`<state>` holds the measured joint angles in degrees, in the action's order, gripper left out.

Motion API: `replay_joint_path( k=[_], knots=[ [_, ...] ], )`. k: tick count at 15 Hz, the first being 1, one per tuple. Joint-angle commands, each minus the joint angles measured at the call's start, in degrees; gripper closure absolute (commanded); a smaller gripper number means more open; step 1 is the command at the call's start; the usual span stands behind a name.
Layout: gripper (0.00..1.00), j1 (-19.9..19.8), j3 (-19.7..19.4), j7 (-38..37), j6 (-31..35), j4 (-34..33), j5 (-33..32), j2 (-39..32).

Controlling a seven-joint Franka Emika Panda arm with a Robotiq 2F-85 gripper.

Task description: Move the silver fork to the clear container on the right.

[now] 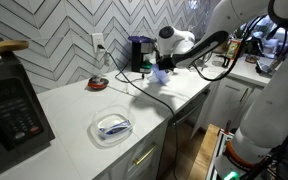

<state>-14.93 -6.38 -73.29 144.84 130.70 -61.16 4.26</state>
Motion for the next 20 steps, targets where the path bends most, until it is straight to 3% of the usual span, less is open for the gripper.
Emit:
replay_joint_path(
  k=[1, 5, 6, 8, 15, 18, 19, 20],
  knots=[
    [0.97, 1.44, -1.20, -3.67, 2.04, -1.28, -3.09, -2.69],
    [0.97, 2.79, -1.06, -7.48, 0.69, -2.08, -6.49, -4.10],
    [0.64, 3.06, -1.11, -8.18, 0.27, -2.07, -7.10, -4.01],
    [0.55, 3.55, -1.02, -9.49, -1.31, -1.26, -8.08, -2.32],
    [0.03, 5.79, 0.81, -5.52, -5.27, 4.07, -11.11, 10.25],
    [0.00, 8.30, 1.29, 3.63, -0.50, 8.65, -8.53, 16.11],
    [0.00, 7.19, 1.24, -0.25, -2.76, 3.49, -9.24, 10.90],
    [0.00, 7.78, 1.65, 1.18, -2.14, 4.90, -9.09, 12.65]
  ],
)
